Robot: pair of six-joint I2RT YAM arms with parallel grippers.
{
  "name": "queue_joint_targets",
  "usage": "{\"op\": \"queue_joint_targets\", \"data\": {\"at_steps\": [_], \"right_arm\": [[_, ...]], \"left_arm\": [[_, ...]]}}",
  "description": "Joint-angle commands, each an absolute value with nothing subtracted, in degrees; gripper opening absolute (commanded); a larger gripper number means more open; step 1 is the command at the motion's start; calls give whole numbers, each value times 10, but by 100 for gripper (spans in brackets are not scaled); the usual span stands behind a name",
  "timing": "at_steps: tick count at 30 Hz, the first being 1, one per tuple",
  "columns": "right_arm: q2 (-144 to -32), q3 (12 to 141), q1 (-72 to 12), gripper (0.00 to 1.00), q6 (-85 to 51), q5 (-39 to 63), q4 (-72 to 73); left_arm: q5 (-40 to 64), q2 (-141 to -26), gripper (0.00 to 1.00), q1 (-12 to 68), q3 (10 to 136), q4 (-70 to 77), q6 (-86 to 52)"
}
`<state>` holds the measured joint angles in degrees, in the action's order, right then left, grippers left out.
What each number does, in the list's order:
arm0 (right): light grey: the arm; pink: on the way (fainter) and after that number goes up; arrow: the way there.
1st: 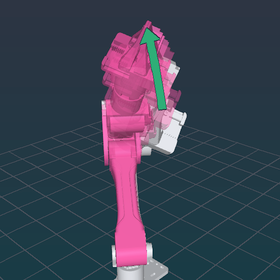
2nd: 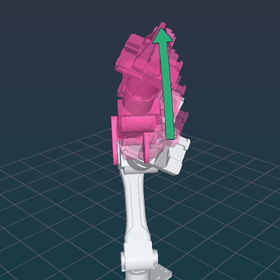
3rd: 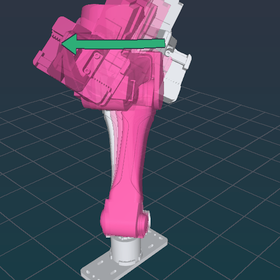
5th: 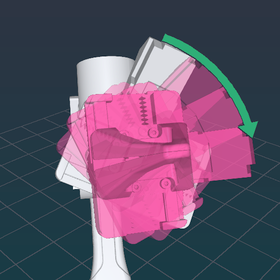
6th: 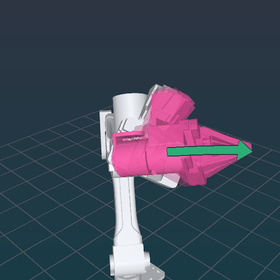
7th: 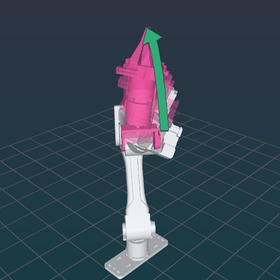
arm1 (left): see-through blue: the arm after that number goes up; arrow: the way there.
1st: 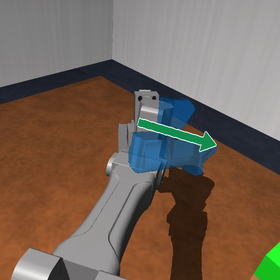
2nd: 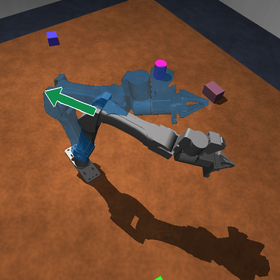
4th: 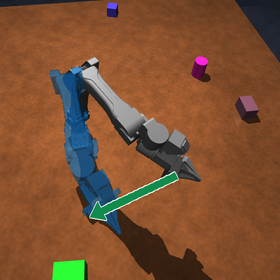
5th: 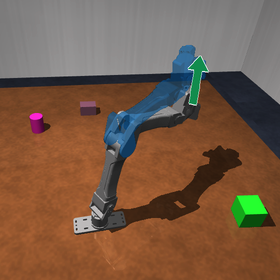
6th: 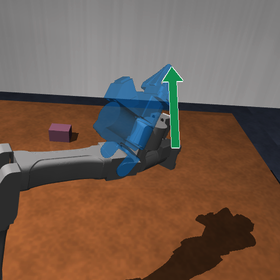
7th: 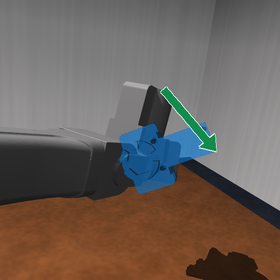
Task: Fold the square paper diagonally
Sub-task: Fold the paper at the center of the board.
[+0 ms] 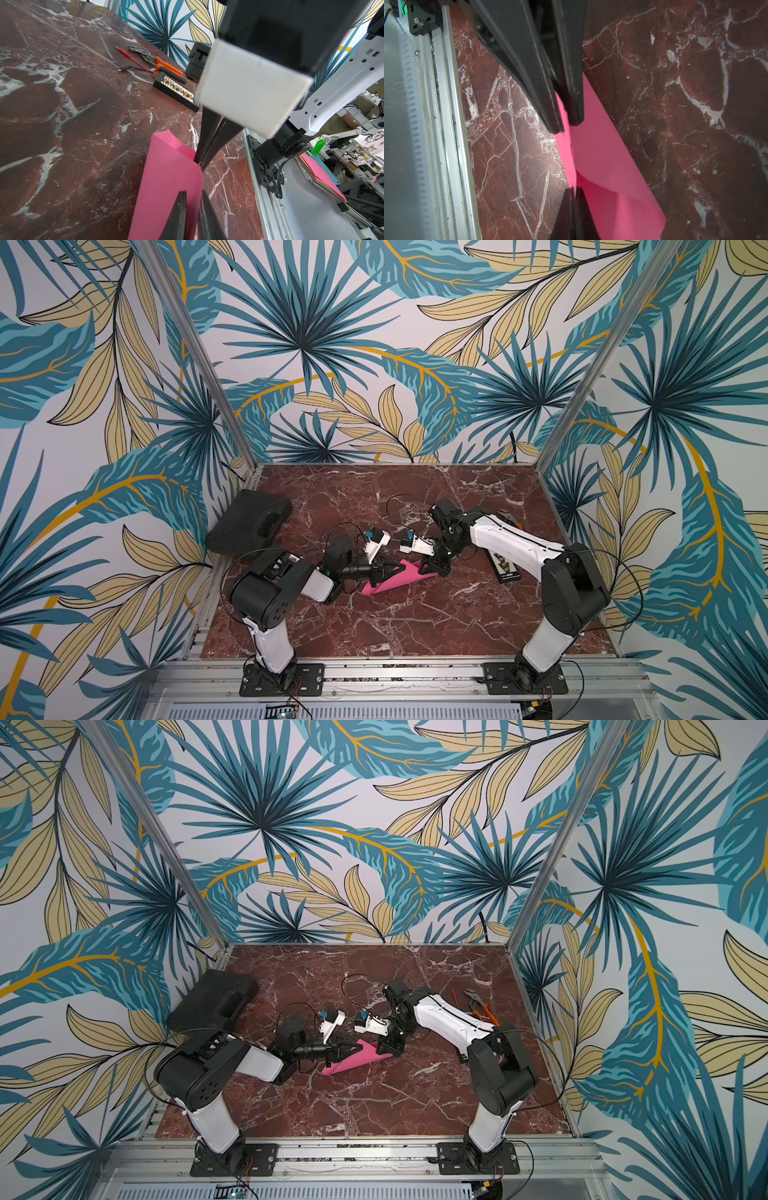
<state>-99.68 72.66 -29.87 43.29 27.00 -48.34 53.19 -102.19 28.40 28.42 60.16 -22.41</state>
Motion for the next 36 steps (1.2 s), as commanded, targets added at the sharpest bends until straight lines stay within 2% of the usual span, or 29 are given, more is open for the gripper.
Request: {"op": "queue_joint_targets", "data": {"at_steps": [1,15,24,31,36], "right_arm": [[-1009,725,-295,0,429,272,-499],[-1011,723,-294,0,429,274,-499],[-1014,724,-293,1,426,276,-499],[-1010,728,-290,10,425,280,-499],[-982,728,-282,28,415,274,-494]], "left_arm": [[531,-1019,14,284,284,601,-218],[532,-1019,13,284,285,600,-216],[534,-1019,2,283,284,607,-217],[537,-1018,0,284,281,632,-228],[532,-1008,0,283,277,638,-230]]}}
